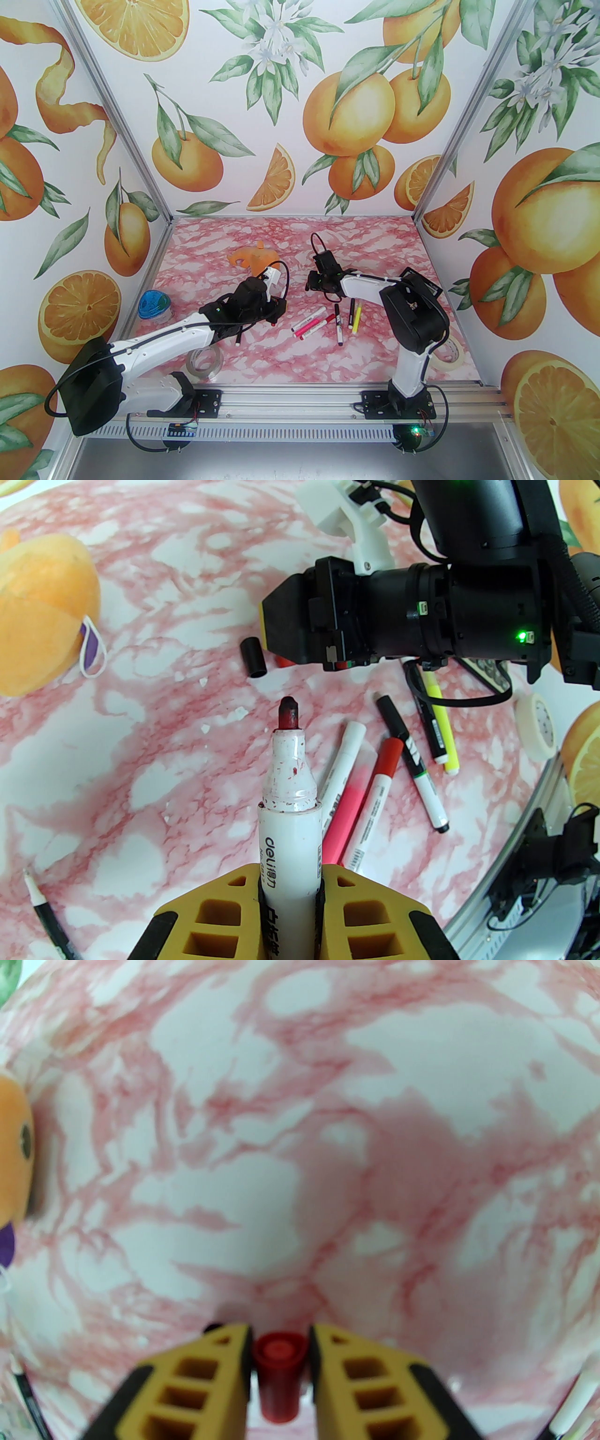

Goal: Open the pen caps

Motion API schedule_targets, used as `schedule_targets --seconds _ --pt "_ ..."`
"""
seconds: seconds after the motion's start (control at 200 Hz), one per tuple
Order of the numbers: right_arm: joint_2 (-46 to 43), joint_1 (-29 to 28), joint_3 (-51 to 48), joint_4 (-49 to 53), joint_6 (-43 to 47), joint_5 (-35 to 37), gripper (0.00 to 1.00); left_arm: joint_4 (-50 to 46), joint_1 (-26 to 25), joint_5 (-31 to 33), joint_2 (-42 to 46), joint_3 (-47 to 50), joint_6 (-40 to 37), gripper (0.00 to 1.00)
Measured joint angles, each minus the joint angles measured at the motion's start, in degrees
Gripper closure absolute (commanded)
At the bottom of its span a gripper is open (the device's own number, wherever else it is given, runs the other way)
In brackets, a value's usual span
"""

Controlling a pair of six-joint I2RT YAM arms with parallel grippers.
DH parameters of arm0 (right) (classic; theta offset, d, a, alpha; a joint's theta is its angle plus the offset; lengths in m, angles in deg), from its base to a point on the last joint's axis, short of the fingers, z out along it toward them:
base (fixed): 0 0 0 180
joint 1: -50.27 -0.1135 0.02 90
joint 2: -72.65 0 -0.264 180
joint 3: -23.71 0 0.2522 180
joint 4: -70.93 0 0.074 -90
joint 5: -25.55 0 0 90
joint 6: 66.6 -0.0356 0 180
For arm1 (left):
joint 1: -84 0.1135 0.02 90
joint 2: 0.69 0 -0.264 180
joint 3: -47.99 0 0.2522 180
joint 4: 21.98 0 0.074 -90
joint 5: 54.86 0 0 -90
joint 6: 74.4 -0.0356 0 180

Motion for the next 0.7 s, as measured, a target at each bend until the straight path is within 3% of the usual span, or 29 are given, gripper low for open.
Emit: schedule_targets --seconds 0.4,0.701 --pt "-2.7 0.0 -1.0 0.0 0.1 -0.5 0.68 -0.1 0.0 0.4 0.0 0.1 0.0 0.91" --pt "-13.4 -1.7 -7.7 -0.1 2.0 -1.1 0.62 -5.6 0.2 4.1 -0.4 0.1 0.0 0.92"
